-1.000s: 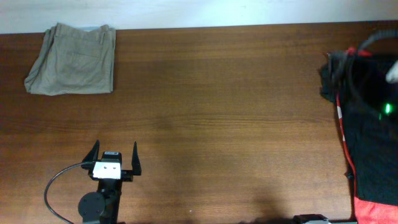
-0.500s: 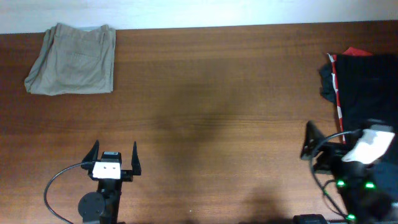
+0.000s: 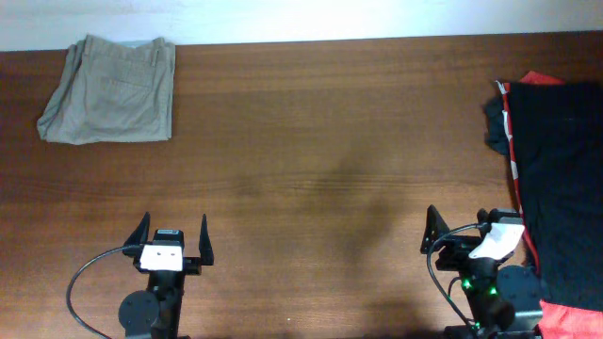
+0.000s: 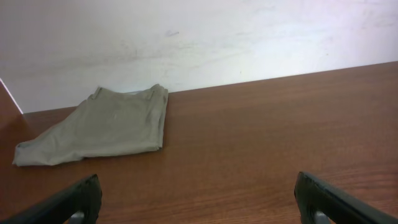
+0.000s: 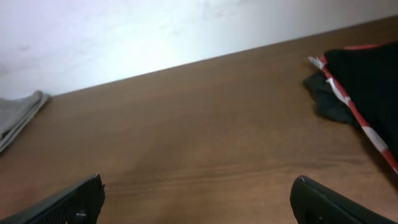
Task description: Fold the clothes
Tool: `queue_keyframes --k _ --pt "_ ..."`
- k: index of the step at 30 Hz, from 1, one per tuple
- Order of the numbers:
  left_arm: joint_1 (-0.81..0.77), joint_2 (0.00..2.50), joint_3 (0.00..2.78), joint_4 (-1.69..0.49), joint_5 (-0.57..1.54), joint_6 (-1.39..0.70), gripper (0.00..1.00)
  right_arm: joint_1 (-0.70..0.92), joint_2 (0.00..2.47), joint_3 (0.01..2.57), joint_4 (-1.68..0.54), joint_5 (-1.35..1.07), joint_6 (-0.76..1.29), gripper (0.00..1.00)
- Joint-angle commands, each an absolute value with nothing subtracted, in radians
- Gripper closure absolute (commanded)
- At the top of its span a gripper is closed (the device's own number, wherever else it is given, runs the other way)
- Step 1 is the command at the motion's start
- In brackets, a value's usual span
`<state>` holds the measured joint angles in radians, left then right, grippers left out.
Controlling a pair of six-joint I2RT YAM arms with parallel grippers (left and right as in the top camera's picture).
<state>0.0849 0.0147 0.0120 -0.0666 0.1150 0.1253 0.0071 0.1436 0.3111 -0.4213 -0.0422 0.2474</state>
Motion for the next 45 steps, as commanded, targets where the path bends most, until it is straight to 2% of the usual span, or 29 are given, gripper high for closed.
queue_keyframes --k 1,10,15,19,45 --pt "0.088 0.006 0.008 -0.070 0.111 0.113 0.01 0.007 0.099 0.246 -0.371 -0.048 0.242 0.01" --pt "0.088 0.006 0.008 -0.070 0.111 0.113 0.01 0.007 0.003 0.041 -0.147 -0.117 0.238 0.01" --pt "0.088 0.006 0.008 -0.070 0.111 0.113 0.01 0.006 0.003 0.006 -0.060 -0.163 0.134 0.01" --pt "0.088 0.006 0.008 -0.070 0.111 0.113 0.01 0.006 0.003 0.006 -0.063 -0.135 -0.018 0.01" --pt "0.088 0.006 0.008 -0.070 0.111 0.113 0.01 0.006 0.004 0.006 -0.073 -0.051 -0.019 0.01"
